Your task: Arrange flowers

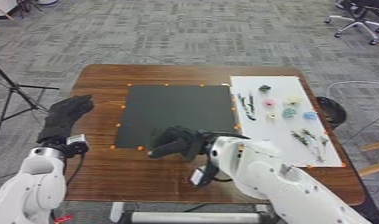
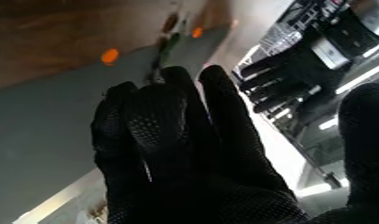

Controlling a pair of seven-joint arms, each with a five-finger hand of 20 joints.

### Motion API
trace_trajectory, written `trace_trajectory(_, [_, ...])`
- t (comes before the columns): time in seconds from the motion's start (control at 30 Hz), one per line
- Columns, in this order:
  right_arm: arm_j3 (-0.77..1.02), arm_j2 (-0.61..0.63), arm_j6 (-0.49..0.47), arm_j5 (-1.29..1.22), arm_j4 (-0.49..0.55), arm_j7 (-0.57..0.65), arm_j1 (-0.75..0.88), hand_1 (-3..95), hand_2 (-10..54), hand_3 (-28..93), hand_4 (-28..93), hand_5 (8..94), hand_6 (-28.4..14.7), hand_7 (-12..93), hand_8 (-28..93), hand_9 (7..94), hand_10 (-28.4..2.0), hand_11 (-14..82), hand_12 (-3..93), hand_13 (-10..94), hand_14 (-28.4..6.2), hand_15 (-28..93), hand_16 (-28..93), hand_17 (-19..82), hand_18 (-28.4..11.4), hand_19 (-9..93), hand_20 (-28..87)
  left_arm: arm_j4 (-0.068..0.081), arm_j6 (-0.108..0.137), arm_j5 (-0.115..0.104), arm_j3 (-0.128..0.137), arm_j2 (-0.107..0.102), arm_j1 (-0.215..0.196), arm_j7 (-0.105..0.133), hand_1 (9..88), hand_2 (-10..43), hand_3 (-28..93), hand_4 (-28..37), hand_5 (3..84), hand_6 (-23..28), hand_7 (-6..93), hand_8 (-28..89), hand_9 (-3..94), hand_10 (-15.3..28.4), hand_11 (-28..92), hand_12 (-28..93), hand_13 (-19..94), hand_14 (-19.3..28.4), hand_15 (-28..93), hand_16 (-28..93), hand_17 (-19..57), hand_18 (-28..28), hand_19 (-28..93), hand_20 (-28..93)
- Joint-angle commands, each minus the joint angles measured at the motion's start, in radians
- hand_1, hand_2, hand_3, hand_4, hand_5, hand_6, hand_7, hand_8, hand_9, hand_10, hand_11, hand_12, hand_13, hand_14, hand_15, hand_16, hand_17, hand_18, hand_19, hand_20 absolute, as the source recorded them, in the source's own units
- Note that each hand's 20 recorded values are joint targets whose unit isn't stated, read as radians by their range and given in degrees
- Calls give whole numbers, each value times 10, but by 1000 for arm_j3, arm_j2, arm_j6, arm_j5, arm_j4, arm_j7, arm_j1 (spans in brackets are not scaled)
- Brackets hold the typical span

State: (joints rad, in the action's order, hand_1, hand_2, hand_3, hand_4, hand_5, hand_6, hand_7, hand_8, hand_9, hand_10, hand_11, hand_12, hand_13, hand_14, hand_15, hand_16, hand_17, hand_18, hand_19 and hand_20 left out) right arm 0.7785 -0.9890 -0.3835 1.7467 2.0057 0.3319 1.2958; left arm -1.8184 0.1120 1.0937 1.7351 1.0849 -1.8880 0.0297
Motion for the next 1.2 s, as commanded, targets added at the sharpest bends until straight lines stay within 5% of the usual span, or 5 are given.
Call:
trace_trajectory(0.03, [-41,14,-21,183,-31,-71,-24,151,70,516,-50,526,-84,55,-31,526,-170,66,116,677,-170,759,300,301,-284,710,600,-3,-10,-4,-1,-2,1,-7,269,36,650,-209,484,55,180,-71,460,149,227,123,350,188,184,33,36,140,124,174])
trace_trajectory(0.7, [-143,-163,-84,468,-221,-190,-158,145,68,533,-60,573,-104,48,-47,482,-185,56,123,654,-174,777,310,287,-284,702,607,-5,-23,-5,-14,4,27,3,269,36,649,-209,483,56,178,-70,455,149,225,124,344,186,180,34,33,141,126,174])
trace_trajectory(1.2, [-130,-162,-98,457,-216,-194,-155,146,68,541,-64,569,-102,50,-46,481,-178,57,123,652,-174,780,305,285,-284,699,606,-2,-11,-9,-8,13,31,4,269,37,648,-208,481,56,177,-70,453,148,225,124,343,186,181,35,32,142,127,174])
